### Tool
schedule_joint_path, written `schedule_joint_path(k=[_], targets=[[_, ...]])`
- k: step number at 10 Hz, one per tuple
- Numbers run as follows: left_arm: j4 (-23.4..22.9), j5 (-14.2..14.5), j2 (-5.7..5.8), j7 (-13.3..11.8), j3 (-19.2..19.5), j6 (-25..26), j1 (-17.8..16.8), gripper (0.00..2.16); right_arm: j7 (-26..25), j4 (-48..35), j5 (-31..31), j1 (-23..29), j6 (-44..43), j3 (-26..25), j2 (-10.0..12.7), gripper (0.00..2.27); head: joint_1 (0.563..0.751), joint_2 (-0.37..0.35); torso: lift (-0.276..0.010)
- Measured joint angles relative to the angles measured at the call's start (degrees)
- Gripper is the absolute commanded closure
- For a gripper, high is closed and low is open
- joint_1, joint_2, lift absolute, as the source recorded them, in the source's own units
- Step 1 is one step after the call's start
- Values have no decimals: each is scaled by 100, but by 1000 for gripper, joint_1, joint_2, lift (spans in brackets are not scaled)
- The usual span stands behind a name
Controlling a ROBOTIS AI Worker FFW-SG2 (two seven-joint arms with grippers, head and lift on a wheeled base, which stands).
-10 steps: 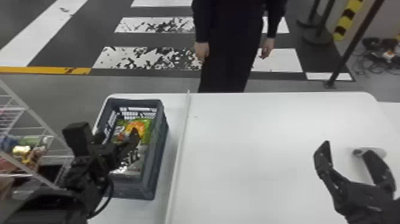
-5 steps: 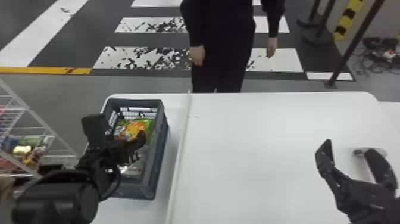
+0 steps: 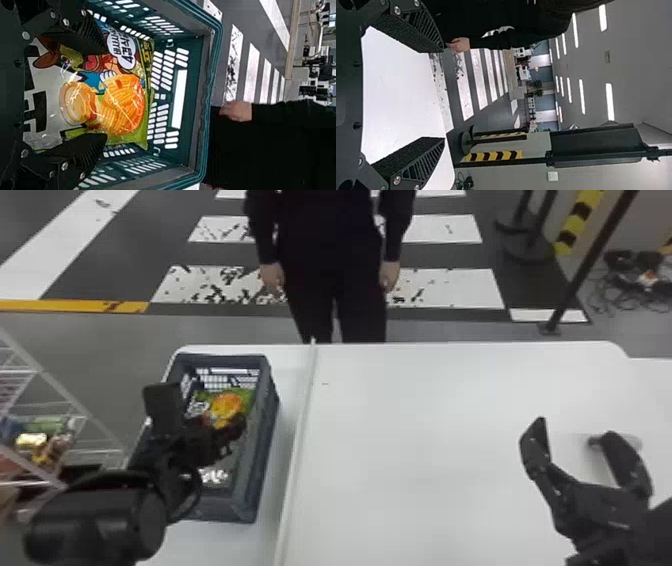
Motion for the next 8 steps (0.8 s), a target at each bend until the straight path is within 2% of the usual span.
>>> schedule_joint_path(k=[1, 2, 3, 4, 6, 8], targets=[[78, -4, -6, -21, 3, -6, 1, 1355, 0, 22, -2, -23, 0, 13, 0, 134, 695, 63, -29], [127, -15, -10, 0, 7, -12, -7, 1804, 0, 30, -3, -35, 0, 23, -1, 134, 695, 67, -29], [199, -24, -13, 41, 9, -15, -37, 1838, -7, 37, -7, -43, 0, 31, -1, 134, 695, 72, -29], [266, -24, -15, 44, 14, -16, -56, 2067, -9, 41, -13, -45, 0, 38, 0, 134, 695, 75, -29], [263, -27, -30, 70, 30, -15, -39, 2071, -9, 39, -20, -38, -16, 51, 3, 134, 695, 78, -29], [65, -21, -28, 140, 64, -12, 100, 2071, -9, 22, -21, -24, -28, 81, 0, 130, 695, 86, -29]])
